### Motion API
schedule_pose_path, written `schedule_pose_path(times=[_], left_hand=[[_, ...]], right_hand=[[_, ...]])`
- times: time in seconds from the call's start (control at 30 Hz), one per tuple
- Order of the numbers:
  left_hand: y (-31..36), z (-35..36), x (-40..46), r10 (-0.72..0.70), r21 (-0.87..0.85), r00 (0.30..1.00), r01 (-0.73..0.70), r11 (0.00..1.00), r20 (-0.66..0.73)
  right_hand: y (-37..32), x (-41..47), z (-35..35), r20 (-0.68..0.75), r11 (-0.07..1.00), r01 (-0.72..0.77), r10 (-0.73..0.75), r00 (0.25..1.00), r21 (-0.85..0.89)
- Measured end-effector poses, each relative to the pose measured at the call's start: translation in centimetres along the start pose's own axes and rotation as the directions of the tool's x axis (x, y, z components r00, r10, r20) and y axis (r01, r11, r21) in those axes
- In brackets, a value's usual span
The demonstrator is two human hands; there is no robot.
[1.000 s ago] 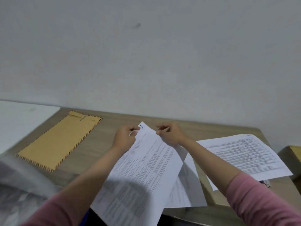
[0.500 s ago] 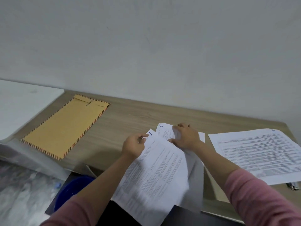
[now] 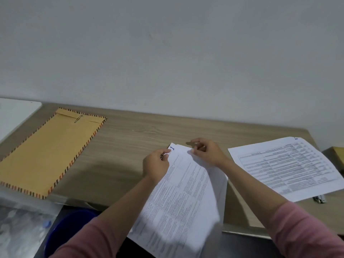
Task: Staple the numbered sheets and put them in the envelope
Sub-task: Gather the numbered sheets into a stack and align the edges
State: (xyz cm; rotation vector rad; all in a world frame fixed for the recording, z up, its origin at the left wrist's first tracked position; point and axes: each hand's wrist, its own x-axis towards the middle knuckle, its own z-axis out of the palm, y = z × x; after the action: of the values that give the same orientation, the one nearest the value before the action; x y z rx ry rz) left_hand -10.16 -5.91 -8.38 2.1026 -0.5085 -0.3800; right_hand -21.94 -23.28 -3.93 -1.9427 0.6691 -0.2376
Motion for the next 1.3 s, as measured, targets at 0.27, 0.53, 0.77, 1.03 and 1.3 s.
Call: schedule_pose_path(times=[0.27, 0.53, 0.77, 1.03, 1.3], left_hand=[[1.6, 1.9, -0.8, -0.008, -0.086, 0.997, 0.002, 0.996, -0.08], [2.2, 1.3, 0.7, -0.054, -0.161, 0.998, 0.056, 0.985, 0.02], [4.4, 1.0, 2.5, 0.02, -0.146, 0.984, 0.007, 0.989, 0.178], [8.7, 0.6, 2.7, 0.113, -0.25, 0.962, -0.049, 0.967, 0.249], [10.3, 1.0, 2.5, 0.156, -0.336, 0.957, -0.067, 0.939, 0.244]], right_hand=[[0.1, -0.2, -0.3, -0.02, 0.999, 0.008, -0.007, 1.0, 0.035], [-0.3, -1.1, -1.5, -0.109, 0.991, -0.023, 0.038, 0.993, 0.134], [-0.6, -1.1, -3.2, -0.087, 0.999, 0.034, -0.036, 0.996, -0.024], [-1.5, -0.8, -4.7, -0.093, 0.993, 0.072, -0.08, 0.992, -0.094], [-2.0, -0.1, -5.3, -0.083, 0.993, 0.111, -0.113, 0.99, -0.031]])
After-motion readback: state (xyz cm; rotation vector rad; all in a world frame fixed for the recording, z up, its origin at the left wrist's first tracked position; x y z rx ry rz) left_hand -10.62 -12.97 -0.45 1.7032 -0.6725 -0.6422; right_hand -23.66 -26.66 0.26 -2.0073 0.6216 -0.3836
